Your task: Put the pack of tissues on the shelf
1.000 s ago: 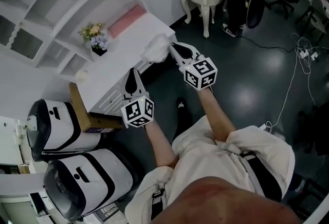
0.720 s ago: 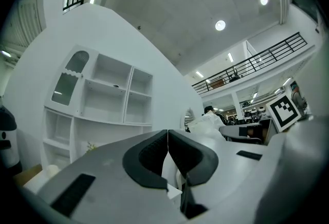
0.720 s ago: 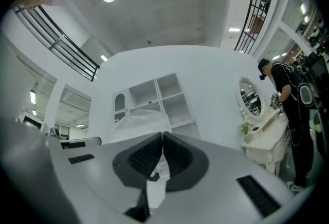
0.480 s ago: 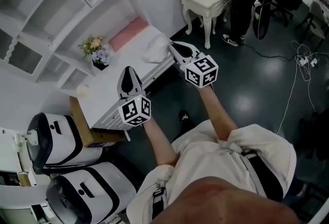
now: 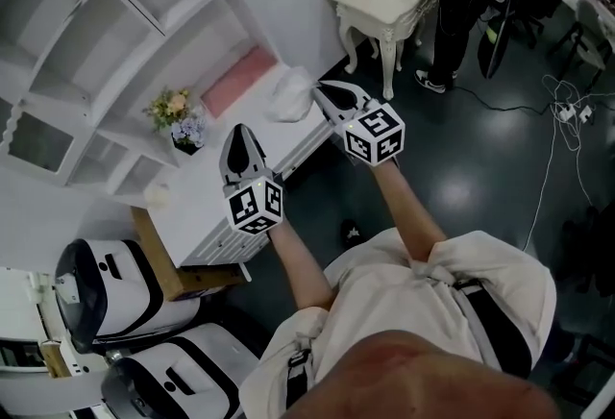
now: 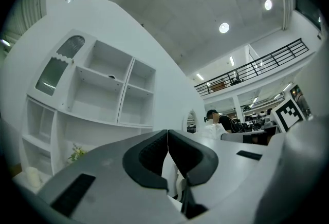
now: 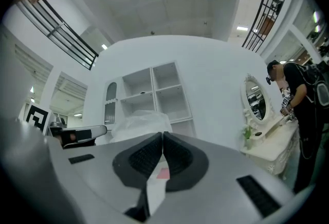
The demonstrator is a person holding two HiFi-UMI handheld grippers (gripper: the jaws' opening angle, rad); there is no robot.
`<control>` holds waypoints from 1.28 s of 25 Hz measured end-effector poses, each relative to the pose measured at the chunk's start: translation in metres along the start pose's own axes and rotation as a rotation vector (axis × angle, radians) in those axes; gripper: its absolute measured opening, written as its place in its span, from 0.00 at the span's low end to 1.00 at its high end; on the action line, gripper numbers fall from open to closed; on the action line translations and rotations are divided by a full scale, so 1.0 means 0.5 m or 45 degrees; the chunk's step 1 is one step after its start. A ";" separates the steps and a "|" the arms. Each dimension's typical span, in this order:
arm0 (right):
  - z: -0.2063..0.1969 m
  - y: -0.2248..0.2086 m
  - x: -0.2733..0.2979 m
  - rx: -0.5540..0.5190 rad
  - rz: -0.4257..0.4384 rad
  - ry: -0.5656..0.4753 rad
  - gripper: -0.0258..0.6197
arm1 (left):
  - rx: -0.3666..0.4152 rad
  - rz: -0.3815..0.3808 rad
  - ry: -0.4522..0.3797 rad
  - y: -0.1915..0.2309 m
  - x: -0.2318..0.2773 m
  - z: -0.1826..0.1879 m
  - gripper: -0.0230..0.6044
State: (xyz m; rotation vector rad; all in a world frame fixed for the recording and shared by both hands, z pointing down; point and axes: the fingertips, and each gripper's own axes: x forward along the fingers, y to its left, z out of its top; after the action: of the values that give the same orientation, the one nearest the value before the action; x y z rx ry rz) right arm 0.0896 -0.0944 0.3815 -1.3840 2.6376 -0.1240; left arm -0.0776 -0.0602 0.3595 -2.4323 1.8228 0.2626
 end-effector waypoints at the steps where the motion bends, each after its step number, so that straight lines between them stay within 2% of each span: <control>1: -0.006 -0.006 0.008 -0.005 -0.006 0.005 0.15 | -0.008 -0.006 0.010 0.004 0.011 -0.011 0.05; 9: -0.023 -0.047 0.080 -0.015 -0.060 0.013 0.15 | -0.046 -0.037 0.041 0.047 0.093 -0.056 0.05; 21: -0.030 -0.065 0.220 0.014 -0.056 -0.026 0.15 | -0.059 -0.061 0.019 0.145 0.205 -0.072 0.05; 28: -0.052 -0.065 0.263 0.072 -0.085 -0.047 0.15 | -0.072 -0.094 0.059 0.192 0.227 -0.101 0.05; 32: -0.074 -0.074 0.254 0.144 -0.130 -0.073 0.15 | -0.125 -0.110 0.090 0.206 0.225 -0.133 0.05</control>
State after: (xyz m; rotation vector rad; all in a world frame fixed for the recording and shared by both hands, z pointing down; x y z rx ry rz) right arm 0.0419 -0.2198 0.4100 -1.4623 2.4728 -0.2386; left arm -0.1401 -0.2069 0.4064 -2.6108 1.7667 0.2691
